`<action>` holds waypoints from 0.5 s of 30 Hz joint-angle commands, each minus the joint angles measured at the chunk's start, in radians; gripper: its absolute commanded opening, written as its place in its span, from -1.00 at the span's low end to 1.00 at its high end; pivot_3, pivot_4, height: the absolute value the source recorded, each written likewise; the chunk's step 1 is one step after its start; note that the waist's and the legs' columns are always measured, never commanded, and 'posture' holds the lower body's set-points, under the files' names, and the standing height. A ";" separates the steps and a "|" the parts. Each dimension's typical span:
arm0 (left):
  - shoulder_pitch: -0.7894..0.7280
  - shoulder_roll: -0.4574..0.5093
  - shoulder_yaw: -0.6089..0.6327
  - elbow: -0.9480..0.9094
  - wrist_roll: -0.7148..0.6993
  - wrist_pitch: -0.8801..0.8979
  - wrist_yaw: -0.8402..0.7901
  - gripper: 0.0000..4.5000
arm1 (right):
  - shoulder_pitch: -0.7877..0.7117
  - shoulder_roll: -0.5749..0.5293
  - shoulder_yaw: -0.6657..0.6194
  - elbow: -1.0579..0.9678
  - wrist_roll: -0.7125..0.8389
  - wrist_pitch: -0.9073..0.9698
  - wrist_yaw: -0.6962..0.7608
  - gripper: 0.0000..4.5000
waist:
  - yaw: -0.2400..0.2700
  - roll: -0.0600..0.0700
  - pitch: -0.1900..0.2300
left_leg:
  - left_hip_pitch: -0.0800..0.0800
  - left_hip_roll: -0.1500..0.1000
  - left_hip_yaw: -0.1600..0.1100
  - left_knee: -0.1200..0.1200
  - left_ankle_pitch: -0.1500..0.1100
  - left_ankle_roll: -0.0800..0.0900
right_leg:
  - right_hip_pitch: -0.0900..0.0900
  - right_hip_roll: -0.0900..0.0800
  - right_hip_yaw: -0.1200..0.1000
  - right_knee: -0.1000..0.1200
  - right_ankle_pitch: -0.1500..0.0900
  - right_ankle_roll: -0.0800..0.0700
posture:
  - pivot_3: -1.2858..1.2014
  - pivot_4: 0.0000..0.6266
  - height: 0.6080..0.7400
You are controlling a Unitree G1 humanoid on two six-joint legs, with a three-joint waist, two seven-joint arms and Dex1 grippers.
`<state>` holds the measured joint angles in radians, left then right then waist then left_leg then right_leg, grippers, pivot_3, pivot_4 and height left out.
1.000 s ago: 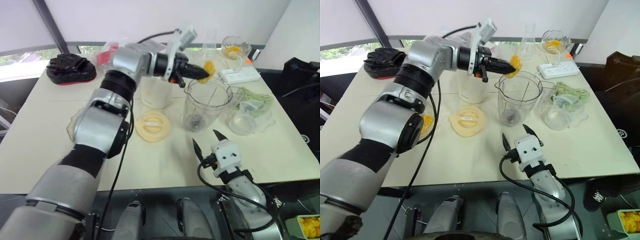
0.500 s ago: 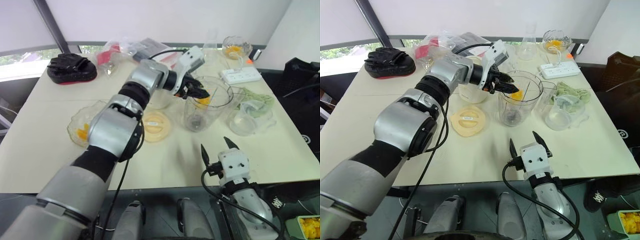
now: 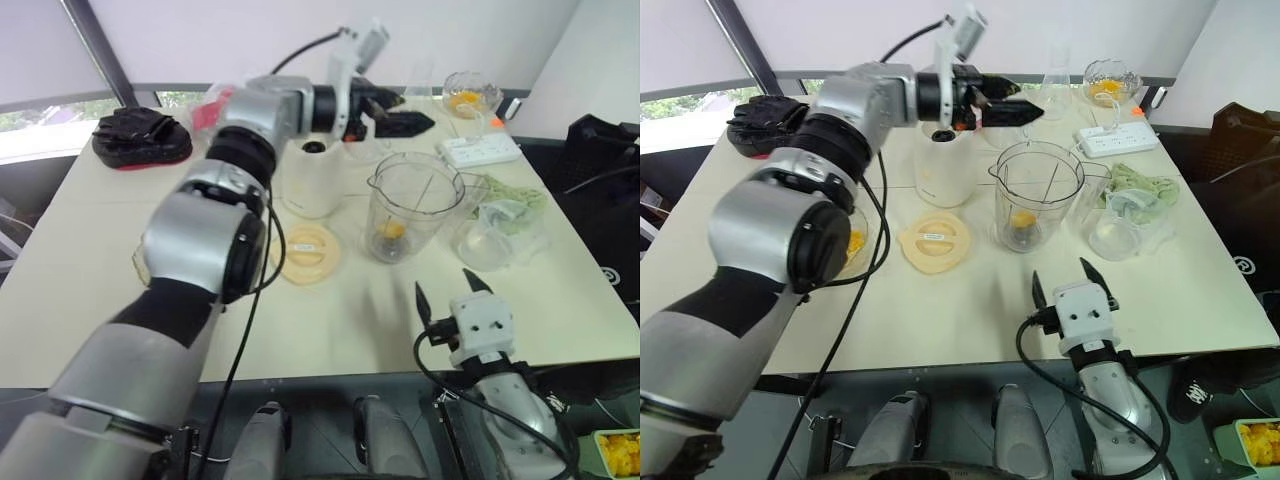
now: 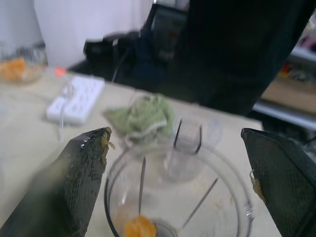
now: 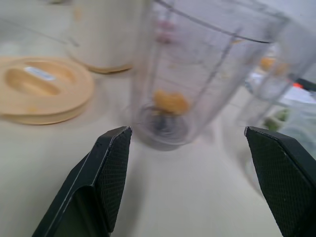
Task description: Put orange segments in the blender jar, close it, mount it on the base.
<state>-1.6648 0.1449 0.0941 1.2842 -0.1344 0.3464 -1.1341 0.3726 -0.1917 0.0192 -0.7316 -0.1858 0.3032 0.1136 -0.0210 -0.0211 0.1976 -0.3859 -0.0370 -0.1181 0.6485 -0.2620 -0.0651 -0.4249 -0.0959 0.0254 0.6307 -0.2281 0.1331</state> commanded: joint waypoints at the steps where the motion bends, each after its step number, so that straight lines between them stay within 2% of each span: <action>1: 0.035 0.062 -0.004 -0.125 -0.024 0.059 -0.099 0.96 | -0.029 0.019 -0.081 0.020 0.036 0.007 -0.024 0.69 | 0.001 0.000 0.000 | 0.000 0.000 0.000 0.000 0.000 0.000 | 0.000 0.000 0.000 0.000 0.001 -0.001 | 0.03 -0.52 1.00; 4: 0.160 0.116 -0.039 -0.304 -0.042 0.179 -0.168 0.96 | -0.064 0.023 -0.154 0.061 0.058 0.012 -0.040 0.69 | -0.007 0.003 -0.002 | 0.002 0.000 0.001 0.000 0.000 0.000 | 0.001 0.000 0.001 0.000 0.003 -0.004 | 0.03 -0.52 1.00; 7: 0.370 0.189 -0.090 -0.617 -0.069 0.282 -0.206 0.96 | -0.099 0.033 -0.211 0.098 0.089 0.022 -0.054 0.69 | -0.016 0.003 -0.002 | 0.004 0.000 0.001 0.000 0.000 0.000 | 0.002 0.000 0.002 0.002 0.003 -0.005 | 0.03 -0.52 1.00; 12: 0.713 0.317 -0.134 -1.091 -0.121 0.404 -0.187 0.96 | -0.169 0.042 -0.310 0.180 0.163 0.041 -0.074 0.69 | -0.026 0.004 -0.001 | 0.003 0.001 0.001 0.000 0.000 0.000 | 0.000 0.000 0.002 0.003 0.003 -0.006 | 0.03 -0.52 1.00; 15: 0.864 0.358 -0.141 -1.276 -0.156 0.447 -0.146 0.96 | -0.215 0.035 -0.360 0.241 0.204 0.044 -0.079 0.69 | -0.016 0.004 -0.002 | 0.004 0.001 0.002 -0.001 0.000 0.000 | 0.001 0.000 0.004 0.003 0.003 -0.006 | 0.03 -0.52 1.00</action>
<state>-0.8064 0.4962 -0.0444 0.1027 -0.2588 0.7775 -1.2974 0.1721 -0.1526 -0.3128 -0.4916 -0.0073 0.3563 0.0419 -0.0374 -0.0172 0.1959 -0.3815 -0.0359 -0.1166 0.6479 -0.2616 -0.0648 -0.4238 -0.0956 0.0292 0.6337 -0.2244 0.1268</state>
